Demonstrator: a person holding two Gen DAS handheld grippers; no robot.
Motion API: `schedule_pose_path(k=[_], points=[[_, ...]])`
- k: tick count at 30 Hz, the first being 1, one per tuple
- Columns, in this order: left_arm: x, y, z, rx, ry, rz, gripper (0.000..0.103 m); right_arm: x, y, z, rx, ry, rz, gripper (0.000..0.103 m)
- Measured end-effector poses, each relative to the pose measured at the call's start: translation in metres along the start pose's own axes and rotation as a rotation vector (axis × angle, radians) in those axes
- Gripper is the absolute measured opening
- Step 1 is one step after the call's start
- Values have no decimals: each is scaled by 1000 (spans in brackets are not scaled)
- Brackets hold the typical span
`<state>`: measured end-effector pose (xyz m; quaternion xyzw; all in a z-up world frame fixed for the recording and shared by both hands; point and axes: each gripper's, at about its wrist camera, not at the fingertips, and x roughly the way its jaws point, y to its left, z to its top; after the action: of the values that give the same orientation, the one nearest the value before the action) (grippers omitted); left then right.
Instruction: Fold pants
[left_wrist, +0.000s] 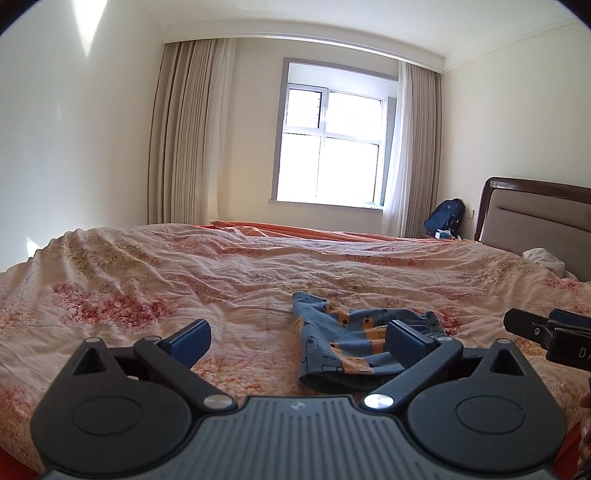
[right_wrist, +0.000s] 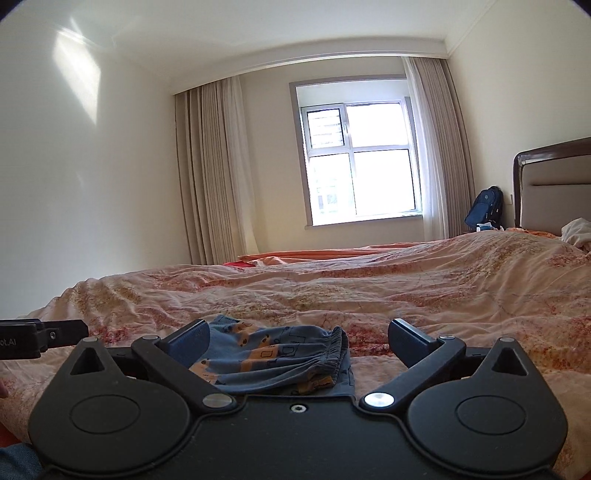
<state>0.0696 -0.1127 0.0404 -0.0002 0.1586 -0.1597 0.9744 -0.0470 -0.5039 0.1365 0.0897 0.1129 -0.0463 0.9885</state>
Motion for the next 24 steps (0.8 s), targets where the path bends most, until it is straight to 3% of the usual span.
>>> schedule_pose_path(k=[10, 24], points=[[-22, 4, -29, 17, 7, 15, 103, -23, 12, -23, 2, 11, 9, 103], [-22, 7, -61, 36, 54, 39, 103, -28, 9, -50, 26, 59, -1, 103]])
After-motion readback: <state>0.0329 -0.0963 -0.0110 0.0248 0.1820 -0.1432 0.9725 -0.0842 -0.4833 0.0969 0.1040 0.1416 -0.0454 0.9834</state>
